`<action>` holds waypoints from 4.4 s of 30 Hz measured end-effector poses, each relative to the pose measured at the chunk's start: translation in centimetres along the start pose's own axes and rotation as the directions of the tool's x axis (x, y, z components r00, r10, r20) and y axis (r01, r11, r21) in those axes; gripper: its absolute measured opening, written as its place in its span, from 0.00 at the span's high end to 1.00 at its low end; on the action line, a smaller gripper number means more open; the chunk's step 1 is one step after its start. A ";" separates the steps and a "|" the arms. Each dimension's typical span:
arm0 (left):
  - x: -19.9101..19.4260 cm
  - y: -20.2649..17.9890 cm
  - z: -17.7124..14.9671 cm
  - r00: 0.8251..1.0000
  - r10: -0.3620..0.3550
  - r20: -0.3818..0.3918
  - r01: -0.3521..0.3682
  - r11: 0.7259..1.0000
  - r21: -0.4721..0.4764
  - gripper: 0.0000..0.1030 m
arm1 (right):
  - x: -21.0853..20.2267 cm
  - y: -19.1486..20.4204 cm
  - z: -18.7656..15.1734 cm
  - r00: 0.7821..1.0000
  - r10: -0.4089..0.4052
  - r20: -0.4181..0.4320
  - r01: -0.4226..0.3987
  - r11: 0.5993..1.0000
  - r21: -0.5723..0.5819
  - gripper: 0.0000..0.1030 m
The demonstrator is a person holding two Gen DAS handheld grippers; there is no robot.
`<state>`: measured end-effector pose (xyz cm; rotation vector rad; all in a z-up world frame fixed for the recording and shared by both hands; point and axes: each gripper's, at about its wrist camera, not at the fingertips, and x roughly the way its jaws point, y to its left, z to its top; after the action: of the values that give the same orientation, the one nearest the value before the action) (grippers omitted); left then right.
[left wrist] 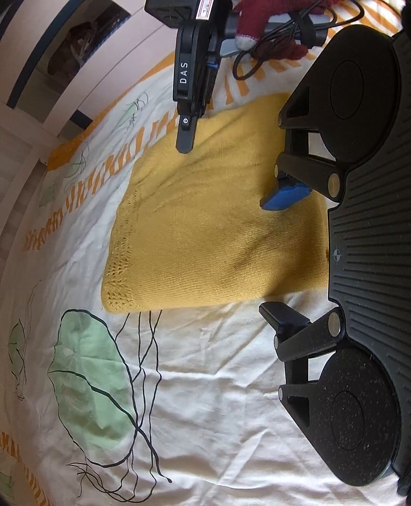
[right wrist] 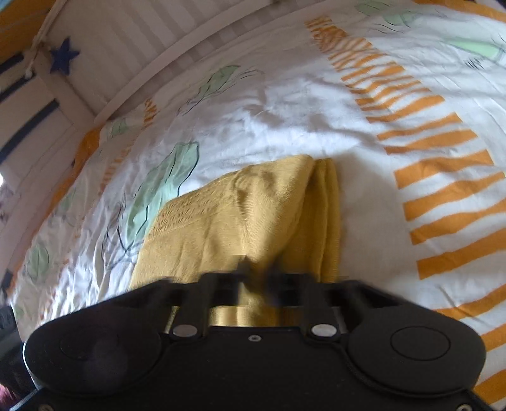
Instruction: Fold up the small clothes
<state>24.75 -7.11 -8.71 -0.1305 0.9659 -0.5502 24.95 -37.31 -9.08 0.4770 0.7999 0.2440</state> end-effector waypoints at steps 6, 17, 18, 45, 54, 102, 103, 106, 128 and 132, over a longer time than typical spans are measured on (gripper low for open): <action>-0.3 -0.3 0.6 1.000 -0.015 0.012 0.015 1.000 -0.012 0.38 | -0.1 -0.4 0.6 0.994 -0.107 -0.002 0.107 0.993 -0.052 0.84; 0.7 1.9 0.4 0.998 -0.056 -0.030 0.051 0.989 -0.138 0.35 | -1.9 -2.5 1.3 0.991 -0.080 0.109 0.077 0.997 0.032 0.07; 0.9 2.0 0.5 0.997 -0.070 -0.031 0.064 0.986 -0.151 0.35 | -1.6 -3.0 1.4 0.992 -0.070 0.103 0.066 0.997 0.044 0.07; 2.2 2.7 0.9 0.946 -0.325 0.010 0.311 0.895 -0.320 0.88 | 2.4 -3.9 1.7 0.989 0.142 0.036 -0.146 0.977 0.158 0.63; -7.6 2.2 0.0 0.949 -0.309 0.067 0.316 0.922 -0.223 0.88 | -1.4 3.8 -0.4 0.966 0.256 0.025 -0.257 0.955 0.147 0.64; -4.5 11.1 -3.5 0.984 -0.154 0.086 0.176 0.895 -0.411 0.76 | -8.2 9.5 -18.6 0.965 0.203 -0.164 -0.194 0.978 0.070 0.26; -4.8 10.3 -2.9 0.988 -0.132 0.085 0.154 0.922 -0.354 0.76 | -8.3 9.9 -18.6 0.970 0.177 -0.169 -0.172 0.984 0.044 0.57; -6.0 7.6 -2.0 0.992 -0.074 0.099 0.091 0.980 -0.178 0.75 | -9.1 10.6 -18.7 0.973 0.149 -0.178 -0.152 0.988 -0.003 0.80; -14.5 6.1 -6.5 0.921 0.350 0.169 -0.331 0.934 -0.134 0.21 | -12.6 12.7 -20.0 0.994 -0.100 -0.053 0.092 0.987 -0.135 0.02; -17.0 3.7 -8.5 0.902 0.382 0.201 -0.366 0.924 -0.115 0.12 | -13.6 14.2 -19.9 0.995 -0.102 -0.004 0.100 0.980 -0.170 0.00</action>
<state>11.77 5.68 -2.18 -0.0672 0.7687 -0.1391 0.65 -23.89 -5.44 0.2741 0.8057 0.2186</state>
